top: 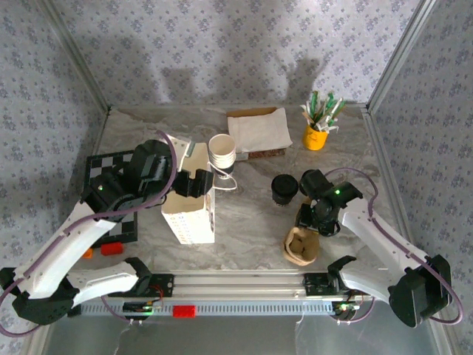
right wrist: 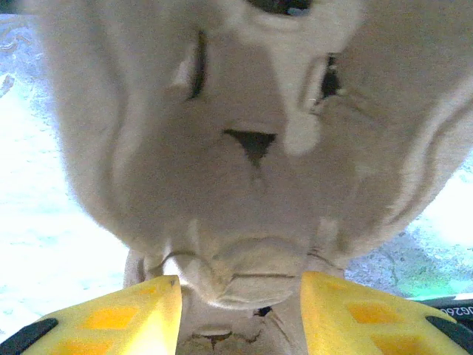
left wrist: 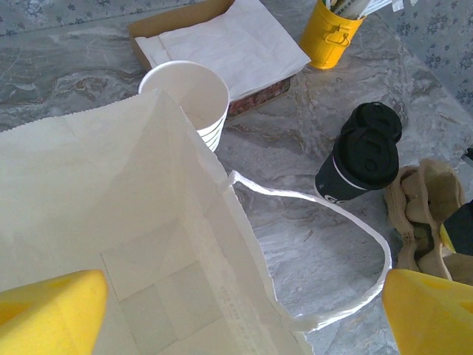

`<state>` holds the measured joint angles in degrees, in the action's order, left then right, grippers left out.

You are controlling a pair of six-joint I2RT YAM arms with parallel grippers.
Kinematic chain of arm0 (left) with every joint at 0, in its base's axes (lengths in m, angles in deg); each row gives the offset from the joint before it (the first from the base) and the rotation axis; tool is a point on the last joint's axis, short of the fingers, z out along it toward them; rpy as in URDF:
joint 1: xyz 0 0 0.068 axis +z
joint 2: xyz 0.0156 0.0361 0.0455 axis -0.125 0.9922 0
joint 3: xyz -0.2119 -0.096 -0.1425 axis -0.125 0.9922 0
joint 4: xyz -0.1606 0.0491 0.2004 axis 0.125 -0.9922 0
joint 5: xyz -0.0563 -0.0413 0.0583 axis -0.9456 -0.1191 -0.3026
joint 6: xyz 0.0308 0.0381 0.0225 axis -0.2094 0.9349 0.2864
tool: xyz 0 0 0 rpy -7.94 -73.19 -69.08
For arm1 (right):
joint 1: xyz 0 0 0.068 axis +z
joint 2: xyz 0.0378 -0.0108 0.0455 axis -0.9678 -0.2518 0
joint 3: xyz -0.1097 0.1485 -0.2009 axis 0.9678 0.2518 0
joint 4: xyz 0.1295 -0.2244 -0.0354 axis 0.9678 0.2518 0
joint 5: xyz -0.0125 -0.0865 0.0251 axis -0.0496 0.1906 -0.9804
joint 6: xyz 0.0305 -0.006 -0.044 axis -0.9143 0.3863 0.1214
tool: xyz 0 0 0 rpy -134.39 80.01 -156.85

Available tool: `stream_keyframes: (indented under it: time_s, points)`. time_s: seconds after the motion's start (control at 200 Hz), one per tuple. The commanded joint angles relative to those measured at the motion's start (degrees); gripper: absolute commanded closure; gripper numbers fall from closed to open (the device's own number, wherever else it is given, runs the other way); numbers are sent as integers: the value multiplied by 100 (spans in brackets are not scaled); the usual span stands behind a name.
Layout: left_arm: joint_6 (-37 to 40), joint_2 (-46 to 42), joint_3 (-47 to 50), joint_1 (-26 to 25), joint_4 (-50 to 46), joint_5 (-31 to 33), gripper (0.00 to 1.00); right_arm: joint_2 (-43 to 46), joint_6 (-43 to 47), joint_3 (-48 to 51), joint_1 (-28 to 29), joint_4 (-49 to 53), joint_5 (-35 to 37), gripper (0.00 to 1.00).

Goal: Pack the takeout coffee

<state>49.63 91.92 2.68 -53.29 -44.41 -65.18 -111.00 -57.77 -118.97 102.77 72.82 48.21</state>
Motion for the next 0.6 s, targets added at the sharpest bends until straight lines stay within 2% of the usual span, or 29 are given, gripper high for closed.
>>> stream_keyframes:
  time_s: [0.0,0.295,0.595]
  points:
    - [14,-94,-196,18,-64,75,5,42,-151,56,-4,-2,152,53]
    - [11,-102,-195,40,-81,66,5,137,-643,195,19,58,224,51]
    - [15,-102,-210,49,-72,51,5,-28,-1231,521,87,-420,269,51]
